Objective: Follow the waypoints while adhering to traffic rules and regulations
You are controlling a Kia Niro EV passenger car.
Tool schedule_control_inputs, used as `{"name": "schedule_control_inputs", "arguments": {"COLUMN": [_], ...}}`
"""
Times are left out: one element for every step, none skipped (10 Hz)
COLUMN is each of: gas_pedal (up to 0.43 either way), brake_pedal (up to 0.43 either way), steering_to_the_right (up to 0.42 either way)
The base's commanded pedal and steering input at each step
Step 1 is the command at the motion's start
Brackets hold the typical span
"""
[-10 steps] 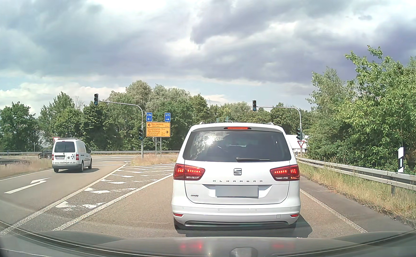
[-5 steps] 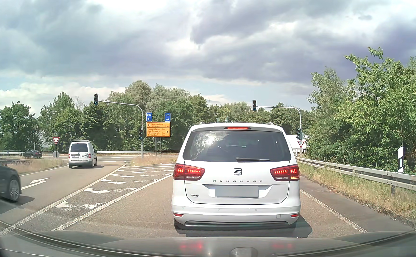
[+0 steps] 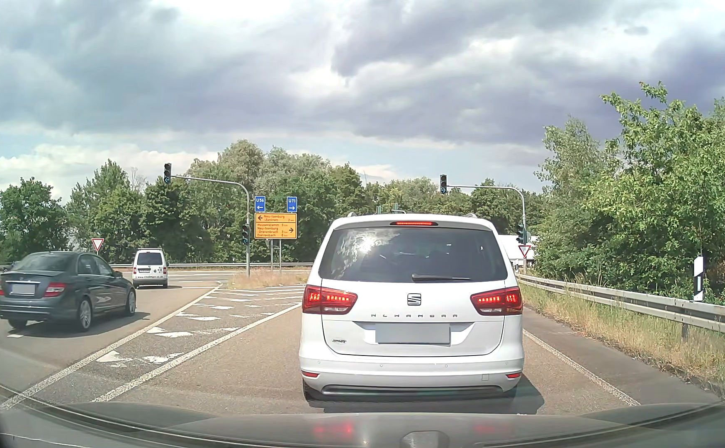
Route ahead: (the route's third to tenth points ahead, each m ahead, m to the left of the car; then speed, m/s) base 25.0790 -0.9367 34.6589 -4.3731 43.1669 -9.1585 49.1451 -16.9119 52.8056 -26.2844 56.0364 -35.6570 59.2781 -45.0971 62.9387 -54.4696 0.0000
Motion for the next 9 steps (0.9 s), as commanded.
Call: {"name": "schedule_control_inputs", "arguments": {"gas_pedal": [0.0,0.0,0.0,0.0,0.0,0.0,0.0,0.0,0.0], "brake_pedal": [0.311,0.311,0.311,0.311,0.311,0.317,0.317,0.311,0.311], "steering_to_the_right": [0.01,0.01,0.01,0.01,0.01,0.01,0.01,0.01,0.01]}}
